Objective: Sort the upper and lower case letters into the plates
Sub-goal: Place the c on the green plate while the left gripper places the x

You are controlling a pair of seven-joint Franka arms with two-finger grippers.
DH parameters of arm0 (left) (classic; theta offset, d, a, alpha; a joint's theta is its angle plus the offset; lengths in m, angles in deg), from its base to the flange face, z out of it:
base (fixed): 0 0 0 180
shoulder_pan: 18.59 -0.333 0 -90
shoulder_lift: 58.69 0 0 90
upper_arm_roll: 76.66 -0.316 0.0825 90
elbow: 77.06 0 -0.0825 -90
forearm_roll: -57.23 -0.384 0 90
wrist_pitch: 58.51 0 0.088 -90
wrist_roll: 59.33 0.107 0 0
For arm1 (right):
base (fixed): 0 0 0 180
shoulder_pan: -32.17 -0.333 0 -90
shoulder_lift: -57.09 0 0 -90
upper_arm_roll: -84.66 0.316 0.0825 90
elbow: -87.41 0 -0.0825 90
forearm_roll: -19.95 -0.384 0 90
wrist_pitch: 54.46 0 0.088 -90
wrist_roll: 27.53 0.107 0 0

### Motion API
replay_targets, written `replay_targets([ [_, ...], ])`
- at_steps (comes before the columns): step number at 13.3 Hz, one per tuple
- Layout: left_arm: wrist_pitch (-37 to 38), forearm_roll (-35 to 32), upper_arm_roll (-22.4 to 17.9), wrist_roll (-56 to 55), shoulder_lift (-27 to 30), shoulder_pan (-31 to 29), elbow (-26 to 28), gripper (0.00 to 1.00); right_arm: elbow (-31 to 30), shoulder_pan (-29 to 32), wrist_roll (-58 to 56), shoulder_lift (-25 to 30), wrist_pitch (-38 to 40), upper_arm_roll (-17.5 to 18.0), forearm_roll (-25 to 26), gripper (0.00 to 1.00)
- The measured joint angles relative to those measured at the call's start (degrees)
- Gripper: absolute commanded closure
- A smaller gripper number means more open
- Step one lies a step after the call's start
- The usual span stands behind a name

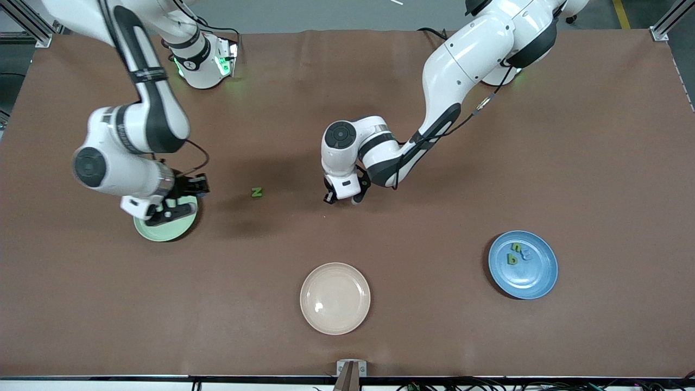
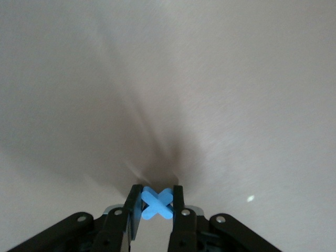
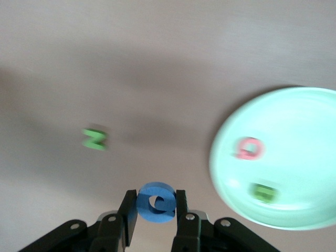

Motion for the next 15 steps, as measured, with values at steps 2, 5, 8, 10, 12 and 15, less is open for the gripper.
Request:
replay_targets([
  [2,1.94,-0.19,-0.41,2.13,1.67,-3.07,-0.87,1.00,-1.16,5.52,-6.25,-0.12,-0.70,-0.05,1.71,0.86],
  [5,6.77,-0.25,-0.27,13.74,6.08,-11.20,-1.27,1.00,-2.19,10.89,-12.69,-0.69,-4.33,-0.02,3.95,0.86],
  [8,12.35,-0.21,1.46,26.93,9.07,-20.26,-1.19,0.99,-4.44,13.00,-16.33,-3.24,-12.21,0.03,4.33,0.86],
  [10,17.20,-0.20,3.39,36.90,9.90,-25.76,-1.14,0.99,-6.85,13.13,-16.80,-5.87,-18.86,0.13,4.46,0.86],
  [12,19.59,-0.20,4.00,46.61,10.56,-30.31,-1.10,0.99,-8.05,13.14,-17.90,-8.42,-22.89,0.21,4.59,0.85],
  [15,20.10,-0.20,3.98,59.21,10.64,-37.51,-0.58,0.97,-8.16,13.50,-19.18,-10.59,-24.62,0.21,4.60,0.84],
])
